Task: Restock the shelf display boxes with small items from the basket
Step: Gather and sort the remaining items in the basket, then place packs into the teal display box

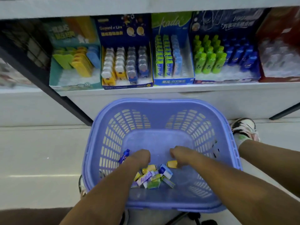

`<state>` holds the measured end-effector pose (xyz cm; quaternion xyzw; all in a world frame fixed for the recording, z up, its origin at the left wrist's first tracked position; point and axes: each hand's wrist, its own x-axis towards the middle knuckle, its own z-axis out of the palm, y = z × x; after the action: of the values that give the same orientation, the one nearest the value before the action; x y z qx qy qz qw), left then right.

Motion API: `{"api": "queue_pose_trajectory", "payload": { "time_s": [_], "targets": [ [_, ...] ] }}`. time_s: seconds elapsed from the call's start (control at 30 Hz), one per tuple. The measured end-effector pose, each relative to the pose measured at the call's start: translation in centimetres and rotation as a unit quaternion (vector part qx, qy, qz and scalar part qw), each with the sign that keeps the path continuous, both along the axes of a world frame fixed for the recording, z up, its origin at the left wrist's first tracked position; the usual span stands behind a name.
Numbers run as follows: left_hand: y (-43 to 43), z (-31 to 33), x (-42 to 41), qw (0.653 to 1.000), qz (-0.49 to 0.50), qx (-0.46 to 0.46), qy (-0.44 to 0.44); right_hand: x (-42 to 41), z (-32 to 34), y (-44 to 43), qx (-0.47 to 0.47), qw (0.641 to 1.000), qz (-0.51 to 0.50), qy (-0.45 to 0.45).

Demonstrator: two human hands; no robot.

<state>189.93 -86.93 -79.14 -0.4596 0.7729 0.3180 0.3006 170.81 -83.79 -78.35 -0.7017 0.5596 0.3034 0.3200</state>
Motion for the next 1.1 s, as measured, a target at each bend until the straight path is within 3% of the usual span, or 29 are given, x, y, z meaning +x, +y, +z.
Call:
{"api": "queue_pose_trajectory", "payload": {
  "time_s": [0.2, 0.43, 0.57, 0.67, 0.73, 0.83, 1.1],
  "targets": [
    [0.5, -1.9, -0.8, 0.994, -0.103, -0.037, -0.026, 0.2, -3.2, 0.4, -0.062, 0.993, 0.101, -0.006],
    [0.3, -2.1, -1.0, 0.993, -0.11, -0.038, -0.029, -0.2, -2.6, -1.4, -0.049, 0.997, -0.029, -0.057],
    [-0.5, -0.9, -0.7, 0.999, -0.037, -0.016, -0.022, -0.6, -0.2, -2.8, -0.037, 0.99, -0.117, -0.065],
    [-2.5, 1.2, -0.8, 0.986, 0.148, 0.047, 0.053, -1.1, 2.6, -4.1, -0.036, 0.951, -0.26, -0.161],
    [-3.6, 3.4, -0.8, 0.941, 0.278, 0.114, 0.152, -1.2, 5.0, -4.7, -0.048, 0.906, -0.335, -0.256],
    [-4.8, 7.6, -0.8, 0.824, 0.44, 0.192, 0.302, -0.8, 8.9, -5.5, -0.093, 0.88, -0.33, -0.327],
    [-5.2, 16.8, 1.5, 0.615, 0.503, 0.246, 0.555, 3.3, 18.3, -6.8, -0.288, 0.813, -0.308, -0.402]
  ]
}}
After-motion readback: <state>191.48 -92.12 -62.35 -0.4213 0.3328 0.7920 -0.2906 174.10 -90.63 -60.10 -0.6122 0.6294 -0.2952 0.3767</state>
